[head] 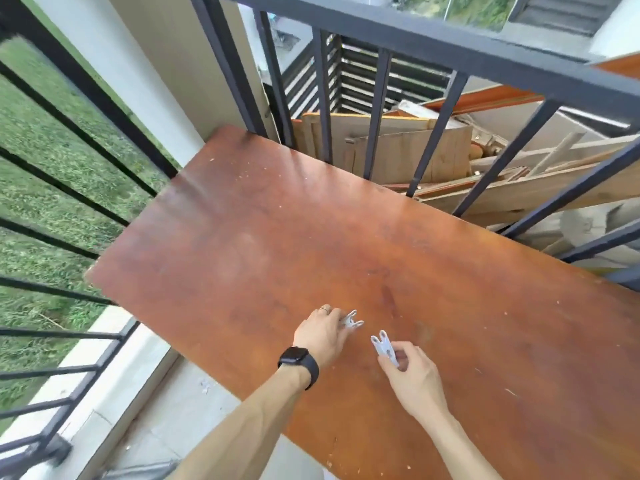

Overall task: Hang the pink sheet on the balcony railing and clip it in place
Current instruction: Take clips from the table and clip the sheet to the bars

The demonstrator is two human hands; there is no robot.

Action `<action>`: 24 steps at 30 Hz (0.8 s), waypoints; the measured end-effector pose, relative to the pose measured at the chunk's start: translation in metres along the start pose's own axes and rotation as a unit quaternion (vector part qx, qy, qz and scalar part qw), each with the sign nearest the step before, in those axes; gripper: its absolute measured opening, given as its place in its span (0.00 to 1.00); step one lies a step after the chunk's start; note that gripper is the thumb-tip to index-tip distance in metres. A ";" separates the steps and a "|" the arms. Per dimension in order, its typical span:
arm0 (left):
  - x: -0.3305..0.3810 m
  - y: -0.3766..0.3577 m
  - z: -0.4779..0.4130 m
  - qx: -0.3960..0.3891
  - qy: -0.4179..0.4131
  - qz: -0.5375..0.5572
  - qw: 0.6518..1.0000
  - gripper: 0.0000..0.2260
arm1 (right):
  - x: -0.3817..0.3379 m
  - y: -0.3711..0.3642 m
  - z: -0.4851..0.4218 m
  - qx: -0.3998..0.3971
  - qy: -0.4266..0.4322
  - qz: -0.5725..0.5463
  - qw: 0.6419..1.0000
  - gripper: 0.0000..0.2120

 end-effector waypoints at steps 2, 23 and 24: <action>-0.028 0.011 0.035 0.005 0.040 0.075 0.996 0.17 | -0.020 -0.005 0.018 -0.036 0.000 -0.033 0.999 0.06; -0.279 0.001 0.578 0.475 0.324 0.582 0.575 0.16 | -0.288 -0.253 0.339 -0.485 0.294 0.066 0.821 0.20; -0.278 -0.001 0.604 0.492 0.325 0.584 0.558 0.16 | -0.294 -0.266 0.360 -0.505 0.316 0.080 0.799 0.17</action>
Point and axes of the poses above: each hand's wrist, its own z-axis away from the middle knuckle, its own y-axis out of the back of the hand, x = y × z, the point moved 4 cm from there along -z, towards the middle knuckle, and after that the axes turned 6 degrees about z, right-handed, at the moved point
